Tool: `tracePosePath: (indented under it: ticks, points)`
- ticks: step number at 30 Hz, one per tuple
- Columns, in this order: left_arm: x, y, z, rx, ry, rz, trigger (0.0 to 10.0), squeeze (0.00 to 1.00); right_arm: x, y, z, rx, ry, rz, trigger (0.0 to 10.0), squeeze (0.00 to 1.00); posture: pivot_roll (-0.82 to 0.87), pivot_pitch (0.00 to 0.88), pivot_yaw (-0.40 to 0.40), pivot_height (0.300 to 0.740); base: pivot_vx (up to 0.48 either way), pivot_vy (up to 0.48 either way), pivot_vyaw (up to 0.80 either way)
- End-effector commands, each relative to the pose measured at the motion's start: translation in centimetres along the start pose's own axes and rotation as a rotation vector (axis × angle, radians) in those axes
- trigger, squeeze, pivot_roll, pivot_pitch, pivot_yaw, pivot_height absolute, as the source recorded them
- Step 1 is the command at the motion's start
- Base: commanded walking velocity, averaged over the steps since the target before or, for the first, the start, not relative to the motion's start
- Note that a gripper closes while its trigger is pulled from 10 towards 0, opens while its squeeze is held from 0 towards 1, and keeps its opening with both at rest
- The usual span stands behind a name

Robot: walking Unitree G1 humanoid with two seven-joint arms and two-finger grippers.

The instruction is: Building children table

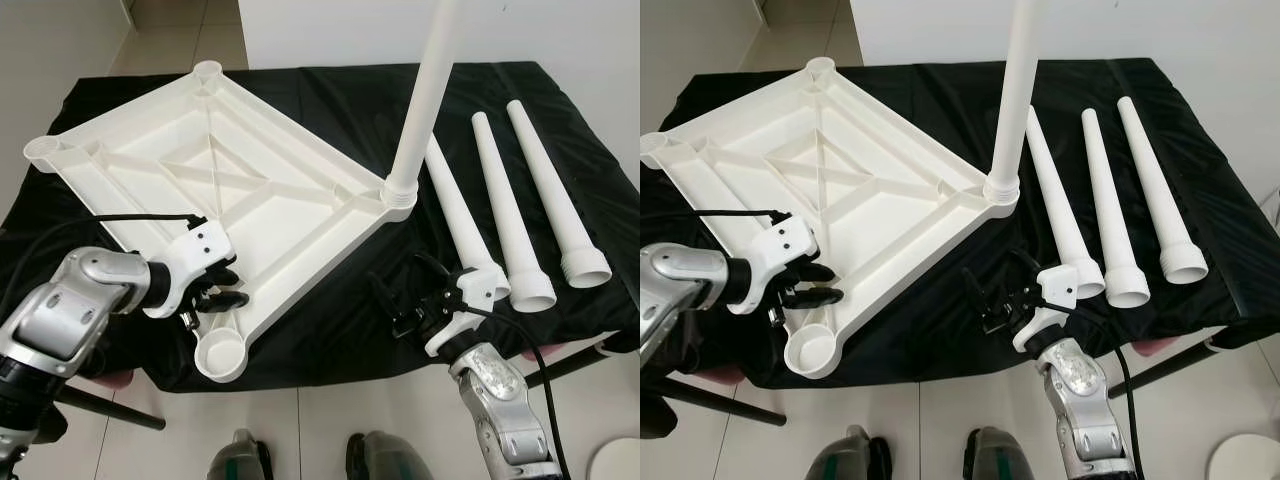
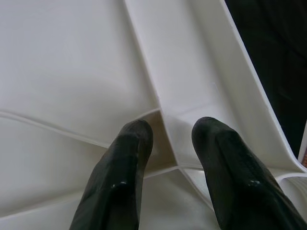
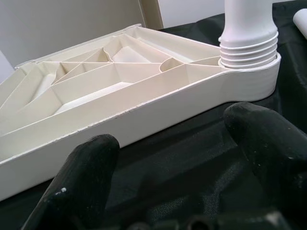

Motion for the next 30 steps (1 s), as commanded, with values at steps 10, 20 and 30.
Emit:
tracePosePath:
  ticks: [10,20,30]
  points:
    - [0.7,1.0,-1.1,-0.076,-0.001,-0.010,10.0,0.00,0.0,-0.2,-0.2,-0.013,0.011,-0.011,10.0,0.00,-0.14,0.072,0.056,0.740,0.000,0.000,0.00]
    - [0.0,3.7,-0.3,-0.056,-0.057,0.042,10.0,0.00,-0.7,-0.1,-0.3,-0.017,0.028,0.027,10.0,0.00,-0.14,0.072,0.054,0.740,0.000,0.000,0.00]
    - [-3.9,6.0,3.2,0.078,-0.126,0.308,10.0,0.00,-0.8,0.0,-0.3,-0.015,0.036,0.021,10.0,0.00,-0.15,0.071,0.054,0.740,0.000,0.000,0.00]
Point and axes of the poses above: a point about 5 cm out from each wrist's last joint towards the gripper, its own y axis pointing out of the wrist towards the gripper, its own z axis along the axis of the wrist's last joint, x = y × z, the point moved 2 cm from there along y, pointing out of the wrist towards the gripper, and after that the axes turned 3 degrees about y, right-handed, at the moved point
